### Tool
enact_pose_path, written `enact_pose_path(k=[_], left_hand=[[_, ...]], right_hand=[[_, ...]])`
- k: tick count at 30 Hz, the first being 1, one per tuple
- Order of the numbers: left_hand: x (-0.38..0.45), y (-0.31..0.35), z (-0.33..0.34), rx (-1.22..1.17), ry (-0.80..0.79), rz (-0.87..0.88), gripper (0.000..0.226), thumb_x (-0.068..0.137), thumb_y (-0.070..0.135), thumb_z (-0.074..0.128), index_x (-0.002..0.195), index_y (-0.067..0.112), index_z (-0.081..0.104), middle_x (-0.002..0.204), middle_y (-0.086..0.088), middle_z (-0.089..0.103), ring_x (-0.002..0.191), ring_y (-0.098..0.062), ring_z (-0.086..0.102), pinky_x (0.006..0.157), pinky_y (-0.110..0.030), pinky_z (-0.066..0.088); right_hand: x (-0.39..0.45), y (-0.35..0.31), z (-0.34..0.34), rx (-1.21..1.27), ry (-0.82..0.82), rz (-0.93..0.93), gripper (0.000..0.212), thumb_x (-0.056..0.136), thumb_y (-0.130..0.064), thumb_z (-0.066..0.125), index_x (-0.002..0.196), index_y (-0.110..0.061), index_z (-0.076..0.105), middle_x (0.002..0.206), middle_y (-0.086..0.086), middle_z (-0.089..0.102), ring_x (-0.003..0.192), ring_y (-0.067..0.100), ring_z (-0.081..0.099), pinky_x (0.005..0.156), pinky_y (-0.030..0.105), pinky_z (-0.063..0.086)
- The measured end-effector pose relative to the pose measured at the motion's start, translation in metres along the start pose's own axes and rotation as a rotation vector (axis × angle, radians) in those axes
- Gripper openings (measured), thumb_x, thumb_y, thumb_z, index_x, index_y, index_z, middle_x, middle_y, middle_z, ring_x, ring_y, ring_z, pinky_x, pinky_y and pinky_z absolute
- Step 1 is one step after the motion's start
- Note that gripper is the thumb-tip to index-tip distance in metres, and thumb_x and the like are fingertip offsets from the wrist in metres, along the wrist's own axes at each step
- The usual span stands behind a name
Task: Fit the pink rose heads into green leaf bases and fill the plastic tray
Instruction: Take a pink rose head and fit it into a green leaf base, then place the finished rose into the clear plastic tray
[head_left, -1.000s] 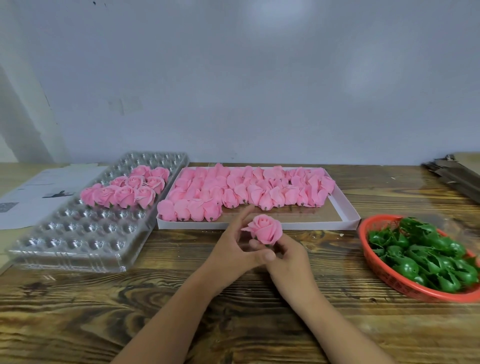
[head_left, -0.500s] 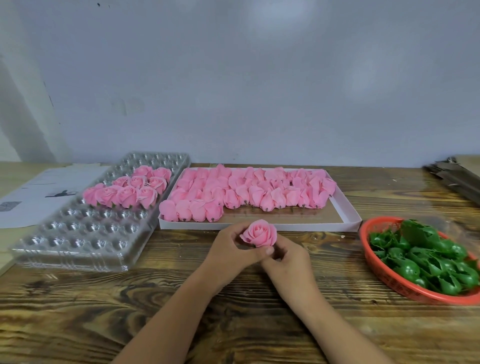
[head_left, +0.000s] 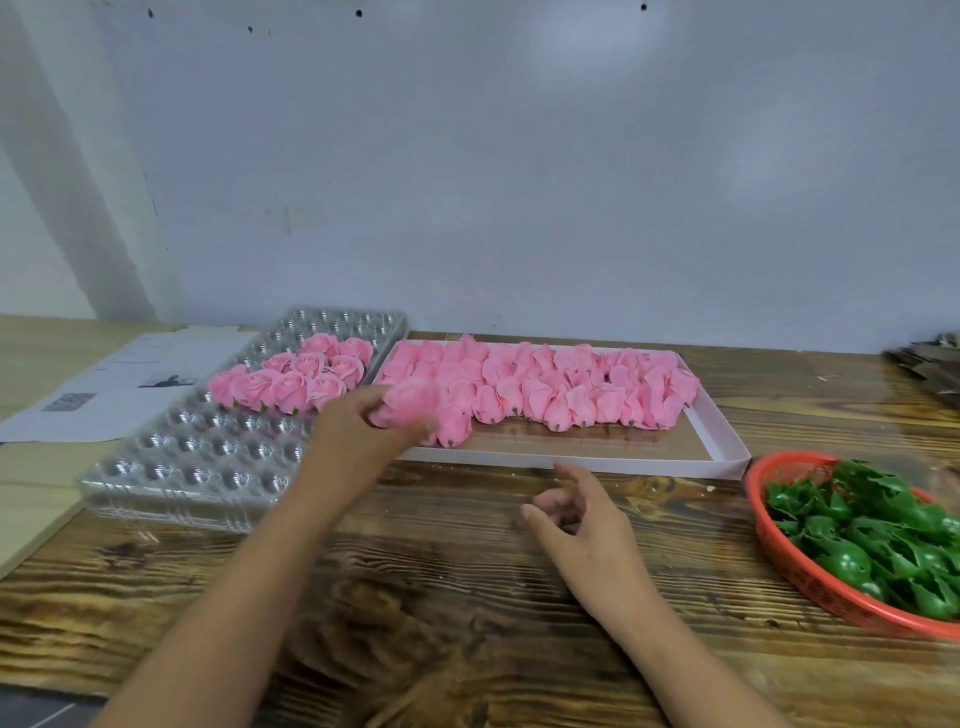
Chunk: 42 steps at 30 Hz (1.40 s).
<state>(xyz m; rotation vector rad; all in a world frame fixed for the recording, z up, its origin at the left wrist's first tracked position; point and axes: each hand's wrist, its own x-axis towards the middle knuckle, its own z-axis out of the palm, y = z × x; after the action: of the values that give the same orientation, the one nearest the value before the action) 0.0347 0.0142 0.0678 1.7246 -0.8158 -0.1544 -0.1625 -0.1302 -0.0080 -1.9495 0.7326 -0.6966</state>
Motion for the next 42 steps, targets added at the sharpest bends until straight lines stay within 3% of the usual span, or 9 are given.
enact_pose_path(k=[4,7,13,18,23,27,32,37,42], left_hand=[[0.024,-0.017,-0.073,0.030,0.205,-0.062,0.042,0.064,0.032,0.091,0.100,0.032,0.070,0.078,0.011,0.076,0.057,-0.003,0.066,0.047,-0.020,0.051],[0.039,-0.039,-0.121,0.056,0.296,-0.104,0.034,0.067,0.030,0.091,0.093,0.027,0.070,0.084,0.002,0.074,0.066,-0.016,0.063,0.057,-0.028,0.049],[0.055,-0.088,-0.185,0.126,0.457,-0.187,0.050,0.075,0.021,0.089,0.117,0.008,0.068,0.089,-0.006,0.069,0.073,-0.026,0.061,0.069,-0.036,0.050],[0.062,-0.116,-0.187,0.258,0.430,-0.298,0.054,0.076,0.020,0.090,0.122,0.006,0.066,0.100,-0.015,0.069,0.084,-0.032,0.064,0.082,-0.050,0.054],[0.066,-0.123,-0.174,0.363,0.450,-0.325,0.047,0.077,0.026,0.089,0.117,0.010,0.070,0.095,-0.012,0.069,0.078,-0.028,0.060,0.060,-0.036,0.046],[0.071,-0.119,-0.172,0.463,0.393,-0.327,0.046,0.077,0.028,0.090,0.116,0.012,0.071,0.102,-0.015,0.072,0.088,-0.034,0.065,0.082,-0.047,0.054],[0.068,-0.111,-0.170,0.576,0.303,-0.328,0.041,0.078,0.030,0.088,0.111,0.012,0.072,0.084,-0.013,0.070,0.077,-0.032,0.065,0.071,-0.040,0.047],[0.068,-0.112,-0.167,0.573,0.297,-0.342,0.036,0.077,0.031,0.089,0.103,0.011,0.072,0.083,-0.015,0.072,0.081,-0.036,0.068,0.080,-0.046,0.054],[0.070,-0.109,-0.168,0.548,0.257,-0.363,0.023,0.079,0.032,0.087,0.079,0.021,0.067,0.067,-0.012,0.071,0.067,-0.031,0.066,0.059,-0.035,0.047]], right_hand=[[-0.001,0.000,-0.002,0.007,0.015,0.009,0.054,0.092,-0.027,0.065,0.141,-0.028,0.042,0.090,-0.016,0.068,0.087,-0.005,0.061,0.071,0.006,0.042],[-0.002,-0.001,-0.002,0.001,0.009,0.013,0.050,0.094,-0.026,0.061,0.141,-0.028,0.043,0.091,-0.024,0.066,0.085,-0.004,0.061,0.072,0.010,0.043],[-0.001,0.001,-0.002,-0.009,0.014,0.027,0.046,0.094,-0.020,0.060,0.138,-0.027,0.047,0.088,-0.021,0.067,0.080,-0.001,0.062,0.075,0.028,0.052],[0.001,0.004,-0.001,-0.011,0.014,0.035,0.045,0.093,-0.017,0.058,0.136,-0.027,0.047,0.090,-0.021,0.068,0.067,0.004,0.060,0.069,0.029,0.049],[0.001,0.006,0.000,-0.012,0.027,0.031,0.046,0.093,-0.013,0.058,0.135,-0.028,0.048,0.089,-0.022,0.068,0.069,0.002,0.060,0.069,0.023,0.046],[0.001,0.007,0.000,0.007,0.016,0.047,0.046,0.093,-0.013,0.057,0.136,-0.028,0.047,0.090,-0.013,0.069,0.064,0.005,0.058,0.068,0.030,0.050],[0.002,0.008,0.001,-0.009,0.010,0.038,0.045,0.093,-0.013,0.057,0.134,-0.030,0.047,0.089,-0.020,0.068,0.066,0.002,0.058,0.068,0.019,0.043],[0.002,0.009,0.002,-0.016,0.002,0.045,0.045,0.093,-0.014,0.056,0.134,-0.031,0.046,0.094,-0.030,0.064,0.068,0.002,0.059,0.067,0.020,0.043],[0.003,0.011,0.002,-0.014,-0.002,0.054,0.044,0.093,-0.015,0.056,0.133,-0.033,0.046,0.097,-0.027,0.065,0.061,0.002,0.058,0.065,0.024,0.044]])
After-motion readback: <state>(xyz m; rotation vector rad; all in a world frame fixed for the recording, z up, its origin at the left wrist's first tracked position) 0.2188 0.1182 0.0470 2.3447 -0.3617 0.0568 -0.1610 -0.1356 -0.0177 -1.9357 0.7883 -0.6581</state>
